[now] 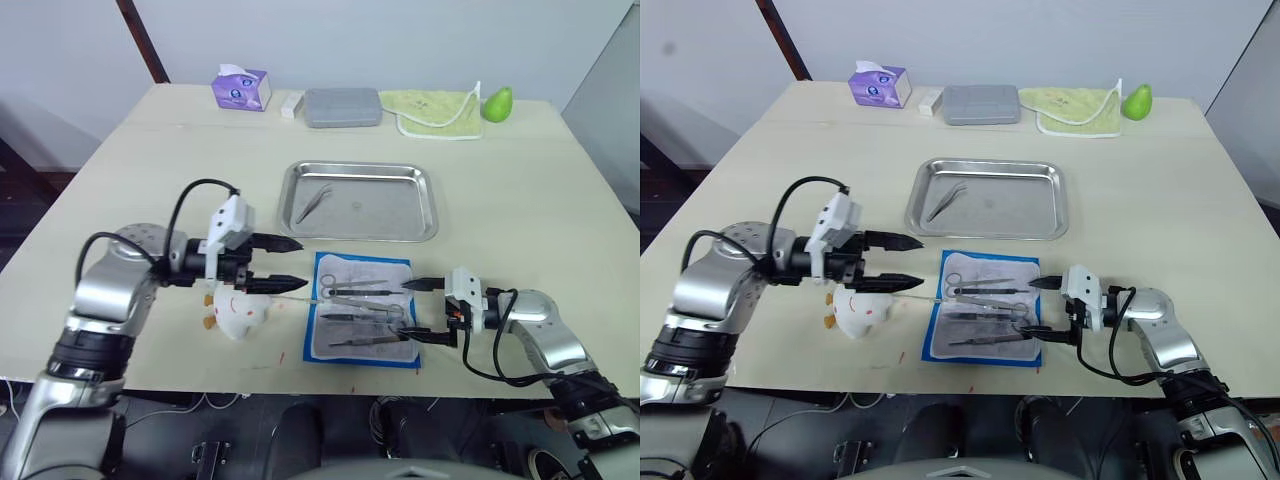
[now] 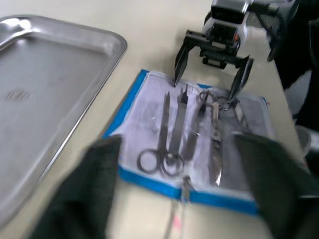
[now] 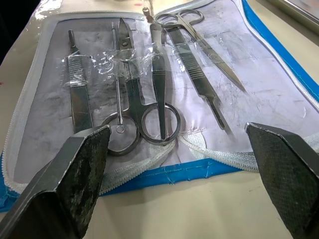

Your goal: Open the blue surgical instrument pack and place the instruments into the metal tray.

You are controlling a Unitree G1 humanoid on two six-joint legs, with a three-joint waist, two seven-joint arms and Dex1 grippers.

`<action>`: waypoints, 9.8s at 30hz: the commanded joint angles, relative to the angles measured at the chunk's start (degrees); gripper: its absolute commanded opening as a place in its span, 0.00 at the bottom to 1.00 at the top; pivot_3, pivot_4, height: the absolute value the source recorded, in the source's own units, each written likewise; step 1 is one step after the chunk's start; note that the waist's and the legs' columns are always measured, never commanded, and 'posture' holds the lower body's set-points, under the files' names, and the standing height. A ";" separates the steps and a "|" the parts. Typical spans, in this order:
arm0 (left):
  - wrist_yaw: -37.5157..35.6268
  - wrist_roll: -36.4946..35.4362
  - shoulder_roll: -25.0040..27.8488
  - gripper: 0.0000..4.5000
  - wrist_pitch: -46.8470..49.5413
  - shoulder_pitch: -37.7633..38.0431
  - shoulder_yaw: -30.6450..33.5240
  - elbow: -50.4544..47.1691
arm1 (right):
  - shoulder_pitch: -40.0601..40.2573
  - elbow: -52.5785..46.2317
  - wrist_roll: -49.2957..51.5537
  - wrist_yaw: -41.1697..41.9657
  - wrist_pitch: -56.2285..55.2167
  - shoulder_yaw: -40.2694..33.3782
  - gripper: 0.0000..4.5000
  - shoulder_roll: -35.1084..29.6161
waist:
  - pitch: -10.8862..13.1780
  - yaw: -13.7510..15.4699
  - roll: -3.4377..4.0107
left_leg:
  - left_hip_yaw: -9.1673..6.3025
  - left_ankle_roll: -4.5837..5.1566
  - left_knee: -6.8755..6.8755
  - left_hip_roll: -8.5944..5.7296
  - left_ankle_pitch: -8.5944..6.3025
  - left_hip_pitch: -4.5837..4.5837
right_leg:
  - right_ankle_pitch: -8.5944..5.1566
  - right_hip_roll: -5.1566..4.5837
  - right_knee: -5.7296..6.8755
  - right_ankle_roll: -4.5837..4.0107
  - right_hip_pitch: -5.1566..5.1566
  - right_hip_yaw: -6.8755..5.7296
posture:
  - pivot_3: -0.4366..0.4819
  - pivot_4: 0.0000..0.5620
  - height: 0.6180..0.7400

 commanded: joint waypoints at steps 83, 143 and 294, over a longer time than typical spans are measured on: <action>-6.05 26.39 -12.03 0.01 -2.58 -19.84 -20.14 10.85 | 0.15 4.60 -7.81 -2.70 5.50 7.14 1.00 2.58 | -0.16 -0.95 0.13 | -0.06 0.01 0.01 0.00 0.01 0.14 | 0.00 0.09 0.07 0.00 0.09 0.05 | 0.48 0.27 1.00; 36.90 11.94 -15.95 0.01 44.56 -19.82 4.28 -8.24 | 0.03 5.36 -7.45 -0.96 6.33 7.18 1.00 2.12 | -0.22 -0.95 0.02 | -0.15 0.01 0.00 -0.02 0.00 0.17 | -0.01 0.07 0.10 0.01 0.14 0.01 | 0.48 0.27 1.00; 1.83 22.62 -13.34 0.43 -20.48 -4.57 -15.98 17.13 | -0.26 3.78 -6.75 -1.66 7.03 5.80 1.00 1.44 | -0.23 -0.12 0.02 | -0.14 -0.16 -0.57 -0.06 0.09 0.82 | -0.15 -0.04 -0.54 -0.25 0.75 0.01 | 0.48 0.27 1.00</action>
